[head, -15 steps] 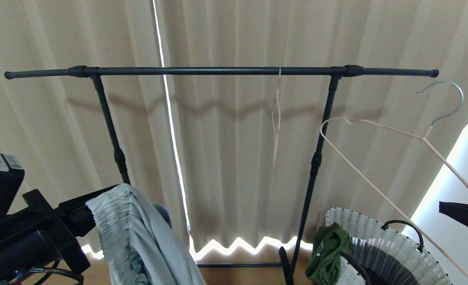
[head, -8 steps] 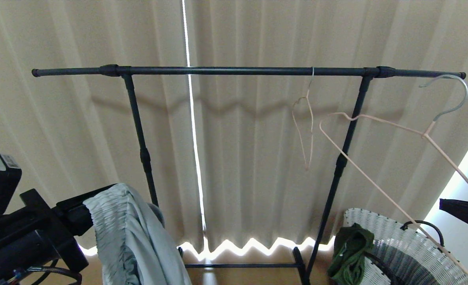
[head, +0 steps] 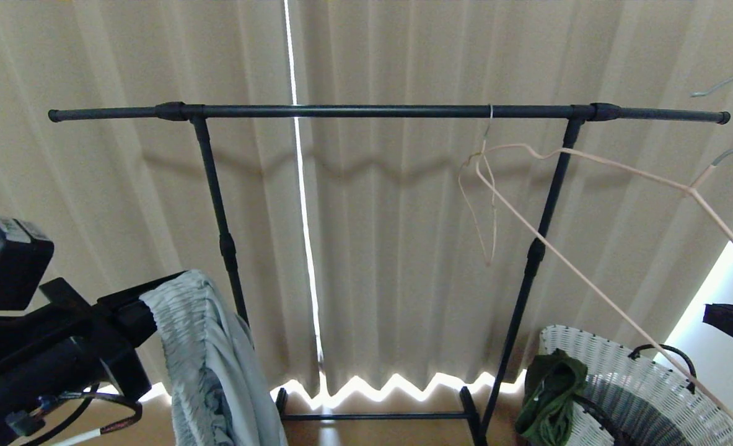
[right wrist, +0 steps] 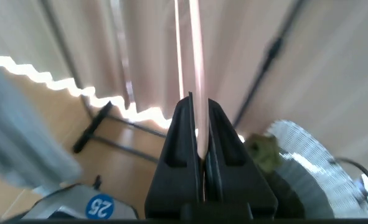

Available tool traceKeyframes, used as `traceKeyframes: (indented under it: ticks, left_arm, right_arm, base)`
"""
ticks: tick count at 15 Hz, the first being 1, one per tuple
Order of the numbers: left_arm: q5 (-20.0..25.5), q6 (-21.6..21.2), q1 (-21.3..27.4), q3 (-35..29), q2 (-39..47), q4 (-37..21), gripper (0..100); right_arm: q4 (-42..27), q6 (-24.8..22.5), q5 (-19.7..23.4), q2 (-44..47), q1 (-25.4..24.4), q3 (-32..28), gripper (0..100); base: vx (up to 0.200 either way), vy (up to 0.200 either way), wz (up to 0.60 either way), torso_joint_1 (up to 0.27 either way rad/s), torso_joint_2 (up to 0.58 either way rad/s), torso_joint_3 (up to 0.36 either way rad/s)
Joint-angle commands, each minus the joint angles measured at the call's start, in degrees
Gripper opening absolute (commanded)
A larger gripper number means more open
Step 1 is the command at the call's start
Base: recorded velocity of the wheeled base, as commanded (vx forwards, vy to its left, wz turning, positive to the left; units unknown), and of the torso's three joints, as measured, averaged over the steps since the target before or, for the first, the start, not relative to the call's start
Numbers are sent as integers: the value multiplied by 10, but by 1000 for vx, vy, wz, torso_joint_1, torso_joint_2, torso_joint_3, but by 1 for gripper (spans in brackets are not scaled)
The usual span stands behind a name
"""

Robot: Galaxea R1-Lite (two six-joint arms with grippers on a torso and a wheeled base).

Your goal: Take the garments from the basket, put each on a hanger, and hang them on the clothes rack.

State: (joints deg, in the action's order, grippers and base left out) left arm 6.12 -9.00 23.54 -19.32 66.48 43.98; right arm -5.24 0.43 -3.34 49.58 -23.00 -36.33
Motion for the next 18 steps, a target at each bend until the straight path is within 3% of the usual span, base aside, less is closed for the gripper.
traceKeyframes:
  ticks: [1, 3, 5, 6, 8, 11, 12, 13, 15, 18]
  left_arm:
    - [-31, -4, 2, -26, 37, 0, 0]
    - [-51, -3, 5, -56, 60, -2, 0]
    - [-93, -3, 16, -125, 104, -15, 0]
    - [-146, -3, 32, -181, 132, -62, 0]
    - [-207, -1, 67, -276, 167, -160, 0]
    - [-232, 5, 97, -426, 213, -284, 0]
    - [-237, 6, 97, -448, 226, -300, 0]
    - [-268, 14, 95, -509, 257, -342, 0]
    - [-313, 38, 93, -557, 291, -381, 0]
    - [-335, 53, 92, -569, 304, -399, 0]
  right_arm:
    - [1, 0, 2, 9, -43, -1, 0]
    - [1, 0, 17, 24, -72, -1, 0]
    - [2, 0, 51, 61, -90, -12, 0]
    - [2, 1, 82, 86, -97, -17, 0]
    - [25, 2, 123, 119, -107, -12, 0]
    - [76, 6, 131, 165, -139, -6, 0]
    - [76, 10, 131, 171, -145, -7, 0]
    - [77, 27, 131, 177, -171, -8, 0]
    - [77, 54, 130, 174, -206, -12, 0]
    - [93, 63, 130, 174, -235, -10, 0]
  base:
    - [0, 0, 0, 0, 0, 0]
    - [0, 0, 0, 0, 0, 0]
    - [0, 0, 0, 0, 0, 0]
    - [0, 0, 0, 0, 0, 0]
    - [0, 0, 0, 0, 0, 0]
    - [0, 0, 0, 0, 0, 0]
    - [0, 0, 0, 0, 0, 0]
    - [0, 0, 0, 0, 0, 0]
    - [0, 0, 0, 0, 0, 0]
    - [0, 0, 0, 0, 0, 0]
